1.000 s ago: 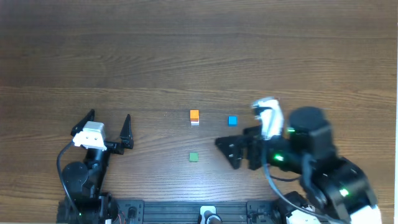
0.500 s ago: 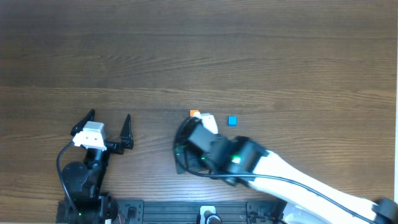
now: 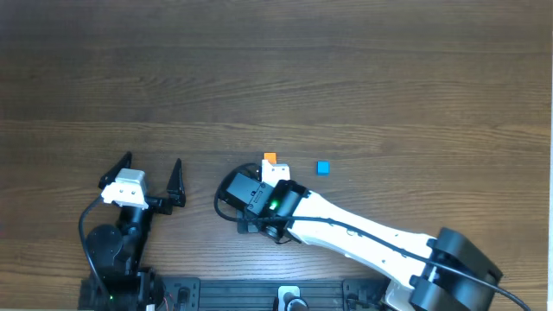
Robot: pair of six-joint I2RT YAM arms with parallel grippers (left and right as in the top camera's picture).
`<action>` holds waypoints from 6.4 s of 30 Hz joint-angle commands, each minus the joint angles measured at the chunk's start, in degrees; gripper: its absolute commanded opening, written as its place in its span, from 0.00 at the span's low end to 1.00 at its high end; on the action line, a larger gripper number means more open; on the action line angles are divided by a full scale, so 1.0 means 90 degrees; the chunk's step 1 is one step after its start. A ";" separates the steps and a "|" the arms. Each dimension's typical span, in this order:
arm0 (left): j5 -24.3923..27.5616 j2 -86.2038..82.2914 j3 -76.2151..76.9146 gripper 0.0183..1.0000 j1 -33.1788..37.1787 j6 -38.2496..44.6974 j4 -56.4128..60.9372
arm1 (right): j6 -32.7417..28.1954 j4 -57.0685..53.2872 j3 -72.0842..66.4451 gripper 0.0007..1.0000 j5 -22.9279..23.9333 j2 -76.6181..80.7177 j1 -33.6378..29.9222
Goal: Stack Cubes
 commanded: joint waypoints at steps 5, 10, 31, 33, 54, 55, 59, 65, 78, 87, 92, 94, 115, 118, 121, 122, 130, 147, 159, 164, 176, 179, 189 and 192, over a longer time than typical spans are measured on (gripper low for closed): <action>0.0056 -0.0049 -0.0032 1.00 -0.0024 0.0092 -0.0007 | 0.0151 0.0406 0.0034 0.99 0.0318 0.0556 0.0151; 0.0056 -0.0049 -0.0032 1.00 -0.0024 0.0092 -0.0007 | 0.0151 0.0527 0.0012 0.99 0.0537 0.0838 0.0078; 0.0058 -0.0049 -0.0032 1.00 -0.0024 0.0092 -0.0007 | 0.0124 0.1404 -0.0763 0.95 0.0143 0.0945 -0.0226; 0.0058 -0.0049 -0.0032 1.00 -0.0024 0.0092 -0.0007 | 0.0124 0.1404 -0.0763 0.93 0.0092 0.0945 -0.0221; 0.0058 -0.0049 -0.0032 1.00 -0.0024 0.0092 -0.0005 | 0.0070 0.1377 -0.0763 0.55 -0.0168 0.0945 -0.0172; 0.0056 -0.0049 -0.0032 1.00 -0.0024 0.0092 -0.0007 | 0.0070 0.1377 -0.0763 0.53 -0.0165 0.0945 -0.0172; 0.0058 -0.0049 -0.0032 1.00 -0.0024 0.0092 -0.0007 | 0.0068 0.1379 -0.0763 0.47 -0.0160 0.0945 -0.0172; 0.0058 -0.0049 -0.0032 1.00 -0.0024 0.0092 -0.0007 | 0.0068 0.1379 -0.0763 0.38 -0.0141 0.0945 -0.0172; 0.0058 -0.0049 -0.0032 1.00 -0.0024 0.0092 -0.0007 | 0.0070 0.1379 -0.0765 0.21 -0.0141 0.0945 -0.0172; 0.0058 -0.0049 -0.0032 1.00 -0.0024 0.0092 -0.0007 | 0.0019 0.1292 -0.0714 0.15 -0.0036 0.0641 -0.0172; 0.0058 -0.0049 -0.0032 1.00 -0.0024 0.0092 -0.0007 | 0.0000 0.0675 -0.0503 0.14 0.0187 -0.0017 -0.0172; 0.0056 -0.0049 -0.0032 1.00 -0.0024 0.0092 -0.0007 | 0.0000 0.0163 -0.0262 0.14 0.0420 -0.0270 -0.0175; 0.0056 -0.0049 -0.0032 1.00 -0.0024 0.0092 -0.0007 | -0.1659 -0.1744 0.2965 0.06 0.0347 0.1263 -0.1569; 0.0058 -0.0049 -0.0032 1.00 -0.0024 0.0092 -0.0007 | -0.1824 -0.1562 0.2965 0.06 0.0102 0.1515 -0.1654; 0.0056 -0.0049 -0.0032 1.00 -0.0024 0.0092 -0.0007 | -0.1882 -0.1362 0.2963 0.06 -0.0005 0.1647 -0.1688; 0.0056 -0.0049 -0.0032 1.00 -0.0024 0.0092 -0.0007 | -0.1882 -0.1324 0.2963 0.06 -0.0005 0.1668 -0.1693; 0.0058 -0.0049 -0.0032 1.00 -0.0024 0.0092 -0.0007 | -0.1885 -0.1217 0.2963 0.06 -0.0027 0.1761 -0.1766; 0.0058 -0.0049 -0.0032 1.00 -0.0024 0.0092 -0.0007 | -0.1938 -0.1105 0.2958 0.07 -0.0044 0.1875 -0.1858; 0.0056 -0.0049 -0.0032 1.00 -0.0024 0.0092 -0.0007 | -0.1938 -0.1035 0.2953 0.07 -0.0046 0.2004 -0.1919; 0.0056 -0.0049 -0.0032 1.00 -0.0024 0.0092 -0.0007 | -0.1938 -0.0976 0.2953 0.08 -0.0046 0.2018 -0.1923; 0.0058 -0.0049 -0.0032 1.00 -0.0024 0.0092 -0.0007 | -0.1938 -0.0979 0.2953 0.09 -0.0015 0.2057 -0.1936; 0.0058 -0.0049 -0.0032 1.00 -0.0024 0.0092 -0.0007 | -0.1938 -0.0979 0.2951 0.09 -0.0007 0.2067 -0.1936; 0.0056 -0.0049 -0.0032 1.00 -0.0024 0.0092 -0.0007 | -0.1936 -0.0976 0.2939 0.14 0.0002 0.2076 -0.1936; 0.0056 -0.0049 -0.0032 1.00 -0.0024 0.0092 -0.0007 | -0.1936 -0.0957 0.2897 0.20 0.0002 0.2076 -0.1936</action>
